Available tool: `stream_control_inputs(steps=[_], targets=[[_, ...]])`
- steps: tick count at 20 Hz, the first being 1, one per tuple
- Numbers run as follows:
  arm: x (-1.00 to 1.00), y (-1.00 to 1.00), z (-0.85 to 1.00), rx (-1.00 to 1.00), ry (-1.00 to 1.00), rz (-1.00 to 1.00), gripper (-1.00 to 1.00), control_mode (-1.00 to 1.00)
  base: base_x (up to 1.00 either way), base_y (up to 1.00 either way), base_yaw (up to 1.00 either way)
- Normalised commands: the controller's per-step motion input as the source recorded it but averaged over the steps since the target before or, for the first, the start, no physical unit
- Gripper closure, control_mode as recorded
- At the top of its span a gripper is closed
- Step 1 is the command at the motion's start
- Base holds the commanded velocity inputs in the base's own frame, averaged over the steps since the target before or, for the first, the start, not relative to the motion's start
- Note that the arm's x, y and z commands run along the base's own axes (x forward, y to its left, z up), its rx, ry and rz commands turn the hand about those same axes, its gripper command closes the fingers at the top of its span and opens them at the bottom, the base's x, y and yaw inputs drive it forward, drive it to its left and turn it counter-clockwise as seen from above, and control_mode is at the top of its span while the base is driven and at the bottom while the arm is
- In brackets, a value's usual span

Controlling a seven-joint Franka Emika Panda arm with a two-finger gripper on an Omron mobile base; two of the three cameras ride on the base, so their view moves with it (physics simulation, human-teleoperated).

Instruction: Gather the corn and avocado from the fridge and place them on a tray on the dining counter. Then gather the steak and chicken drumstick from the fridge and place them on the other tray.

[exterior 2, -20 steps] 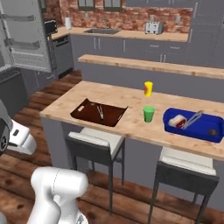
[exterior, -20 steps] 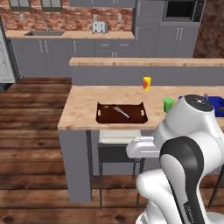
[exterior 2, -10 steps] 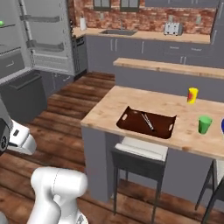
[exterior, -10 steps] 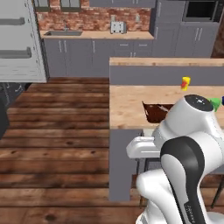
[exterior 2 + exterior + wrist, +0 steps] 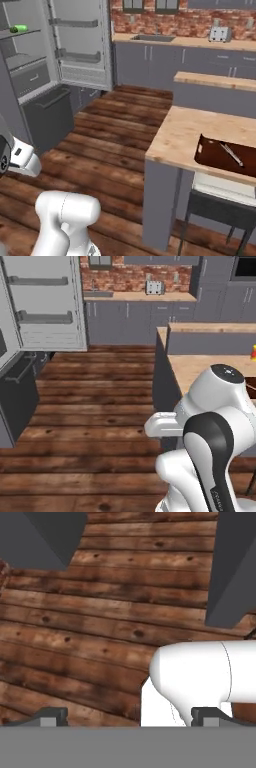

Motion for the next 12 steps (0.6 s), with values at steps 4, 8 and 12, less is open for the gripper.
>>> stream_control_inputs(steps=[4, 8, 12], targets=[[0.0, 0.0, 0.0, 0.0, 0.0, 0.0, -1.0, 1.0, 0.75, 0.96, 0.0], [0.0, 0.0, 0.0, 0.0, 0.0, 0.0, -1.0, 1.0, 0.88, 0.89, 0.0], [0.0, 0.0, 0.0, 0.0, 0.0, 0.0, -1.0, 1.0, 0.93, 0.8, 0.01]])
